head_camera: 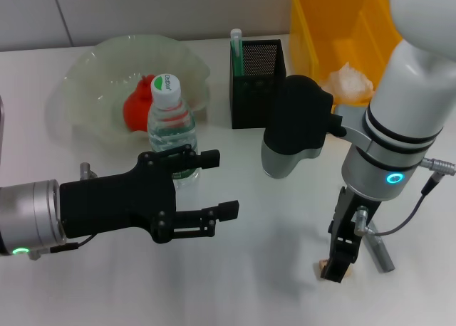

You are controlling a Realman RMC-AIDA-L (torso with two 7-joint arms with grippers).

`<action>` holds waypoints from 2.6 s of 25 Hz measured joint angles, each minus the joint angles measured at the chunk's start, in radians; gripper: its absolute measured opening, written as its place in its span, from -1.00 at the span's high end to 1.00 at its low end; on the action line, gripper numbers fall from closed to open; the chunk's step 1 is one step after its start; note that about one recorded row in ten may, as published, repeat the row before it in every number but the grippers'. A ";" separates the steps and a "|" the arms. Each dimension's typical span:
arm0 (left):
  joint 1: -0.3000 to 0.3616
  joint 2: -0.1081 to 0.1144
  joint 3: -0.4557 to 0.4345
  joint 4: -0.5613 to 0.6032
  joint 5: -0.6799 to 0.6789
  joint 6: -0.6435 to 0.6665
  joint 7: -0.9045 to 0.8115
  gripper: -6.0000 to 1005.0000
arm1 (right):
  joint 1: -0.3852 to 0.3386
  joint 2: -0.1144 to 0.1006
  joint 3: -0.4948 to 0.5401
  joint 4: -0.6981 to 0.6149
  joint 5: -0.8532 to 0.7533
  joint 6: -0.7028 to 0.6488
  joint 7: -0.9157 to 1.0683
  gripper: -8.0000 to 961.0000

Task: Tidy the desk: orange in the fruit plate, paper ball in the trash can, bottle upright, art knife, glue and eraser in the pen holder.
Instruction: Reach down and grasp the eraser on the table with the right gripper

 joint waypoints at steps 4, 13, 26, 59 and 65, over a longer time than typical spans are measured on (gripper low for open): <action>0.000 0.000 0.000 -0.001 0.000 0.000 0.000 -0.62 | 0.002 0.000 0.000 -0.007 -0.001 0.001 0.001 -0.63; 0.000 0.000 0.000 -0.001 0.000 0.002 0.000 -0.62 | 0.002 0.000 -0.005 -0.014 0.000 0.004 0.011 -0.62; 0.003 0.000 0.000 -0.001 0.000 0.000 0.002 -0.62 | 0.001 0.000 -0.052 0.003 0.005 0.015 0.023 -0.24; 0.007 -0.002 0.000 -0.001 -0.006 -0.002 0.014 -0.62 | 0.002 0.002 -0.131 0.027 0.007 0.038 0.072 0.09; 0.009 -0.002 0.000 -0.001 -0.006 -0.001 0.014 -0.62 | 0.001 0.002 -0.131 0.022 0.007 0.044 0.081 0.39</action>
